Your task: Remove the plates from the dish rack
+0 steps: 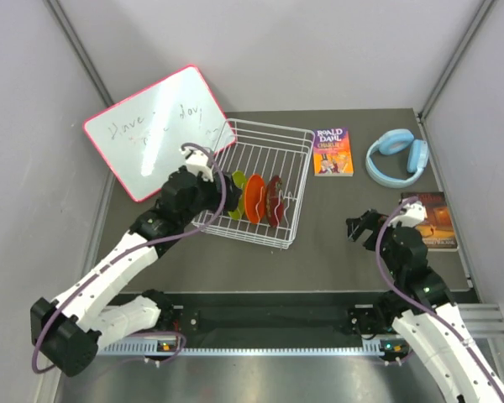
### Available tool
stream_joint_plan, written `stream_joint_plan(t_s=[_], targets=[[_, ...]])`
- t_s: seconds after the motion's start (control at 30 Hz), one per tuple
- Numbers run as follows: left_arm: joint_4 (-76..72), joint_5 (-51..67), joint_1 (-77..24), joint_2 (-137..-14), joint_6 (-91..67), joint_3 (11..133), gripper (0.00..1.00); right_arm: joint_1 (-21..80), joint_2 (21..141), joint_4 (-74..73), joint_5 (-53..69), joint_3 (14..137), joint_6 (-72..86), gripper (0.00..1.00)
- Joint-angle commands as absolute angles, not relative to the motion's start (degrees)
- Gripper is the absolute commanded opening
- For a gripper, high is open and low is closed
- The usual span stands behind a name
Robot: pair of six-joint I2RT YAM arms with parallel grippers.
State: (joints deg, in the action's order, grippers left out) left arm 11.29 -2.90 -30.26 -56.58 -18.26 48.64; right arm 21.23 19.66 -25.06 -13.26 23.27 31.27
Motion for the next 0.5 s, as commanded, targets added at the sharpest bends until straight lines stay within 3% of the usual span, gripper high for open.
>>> stream_joint_plan(t_s=[0.0,0.37,0.47], targets=[[8.88,-14.4,-37.42,-58.53,-13.81,51.23,0.99,21.71,14.6,-22.67,-14.94,21.62,32.52,1.0],[0.44,-8.09,-40.96,-62.84,-11.87,51.23,0.99,21.88,17.4,-21.01,-15.12,21.8,31.03,1.0],[0.53,-8.87,-42.01,-65.91,-11.25,53.17,0.94,21.8,17.67,-21.01,-15.21,21.8,31.03,1.0]])
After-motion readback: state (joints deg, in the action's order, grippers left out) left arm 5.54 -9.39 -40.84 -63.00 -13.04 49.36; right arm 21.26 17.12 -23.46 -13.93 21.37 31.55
